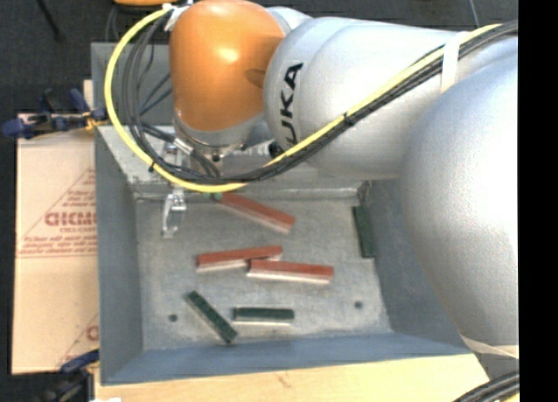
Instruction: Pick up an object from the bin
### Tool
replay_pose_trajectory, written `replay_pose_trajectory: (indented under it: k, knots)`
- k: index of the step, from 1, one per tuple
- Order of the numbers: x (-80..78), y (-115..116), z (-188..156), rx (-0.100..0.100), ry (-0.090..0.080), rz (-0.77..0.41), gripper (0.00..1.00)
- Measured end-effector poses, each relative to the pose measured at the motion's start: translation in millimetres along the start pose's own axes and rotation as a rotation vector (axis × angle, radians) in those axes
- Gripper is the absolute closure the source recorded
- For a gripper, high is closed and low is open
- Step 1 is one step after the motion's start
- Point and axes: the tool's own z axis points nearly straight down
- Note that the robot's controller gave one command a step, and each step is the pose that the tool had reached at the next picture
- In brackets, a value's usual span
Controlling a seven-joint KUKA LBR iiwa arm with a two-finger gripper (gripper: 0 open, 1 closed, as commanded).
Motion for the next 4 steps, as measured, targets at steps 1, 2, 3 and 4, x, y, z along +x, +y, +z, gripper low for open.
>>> replay_pose_trajectory:
  k: [1, 2, 3, 4]
  knots:
    - [-1.9, -1, -5, -0.002, -0.008, 0.004, 0.00]
    - [20.3, -53, 34, -0.003, -0.010, 0.054, 0.00]
    - [41.5, -55, 92, 0.002, -0.011, 0.048, 0.00]
    - [37.4, -74, 115, 0.000, 0.000, -0.023, 0.00]
